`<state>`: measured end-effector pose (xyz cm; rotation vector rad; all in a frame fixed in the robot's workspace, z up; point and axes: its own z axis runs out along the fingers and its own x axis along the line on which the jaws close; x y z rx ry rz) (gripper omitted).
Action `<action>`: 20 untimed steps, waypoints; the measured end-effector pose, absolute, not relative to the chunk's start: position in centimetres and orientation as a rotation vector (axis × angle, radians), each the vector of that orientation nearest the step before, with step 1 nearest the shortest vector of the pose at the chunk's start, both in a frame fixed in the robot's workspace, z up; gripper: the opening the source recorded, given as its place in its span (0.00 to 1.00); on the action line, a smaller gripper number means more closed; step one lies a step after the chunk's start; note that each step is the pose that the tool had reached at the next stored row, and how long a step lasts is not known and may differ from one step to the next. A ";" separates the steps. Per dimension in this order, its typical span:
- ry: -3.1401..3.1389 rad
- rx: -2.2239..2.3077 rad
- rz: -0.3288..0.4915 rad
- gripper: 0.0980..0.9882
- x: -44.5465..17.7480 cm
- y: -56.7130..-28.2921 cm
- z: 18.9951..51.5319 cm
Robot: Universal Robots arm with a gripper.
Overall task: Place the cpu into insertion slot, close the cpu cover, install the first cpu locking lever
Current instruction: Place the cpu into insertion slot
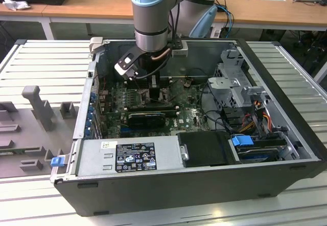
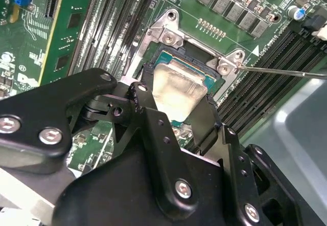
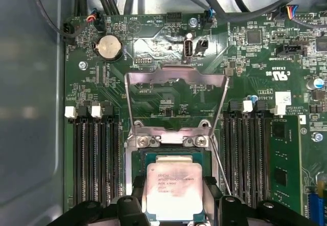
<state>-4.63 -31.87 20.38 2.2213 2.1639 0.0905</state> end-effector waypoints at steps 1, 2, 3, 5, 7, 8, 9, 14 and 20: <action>2.164 2.221 0.090 0.48 -4.6 -31.9 20.3; 2.164 2.221 0.090 0.48 -4.6 -31.9 20.3; 2.164 2.221 0.090 0.48 -4.6 -31.9 20.3; 2.164 2.221 0.090 0.48 -4.6 -31.9 20.3; 2.164 2.221 0.090 0.49 -4.6 -31.9 20.3; 2.164 2.221 0.091 0.49 -4.6 -31.9 20.3; 2.164 2.221 0.091 0.49 -4.6 -31.9 20.3; 2.164 2.222 0.091 0.56 -4.6 -31.8 20.2; 2.164 2.222 0.091 0.55 -4.6 -31.8 21.2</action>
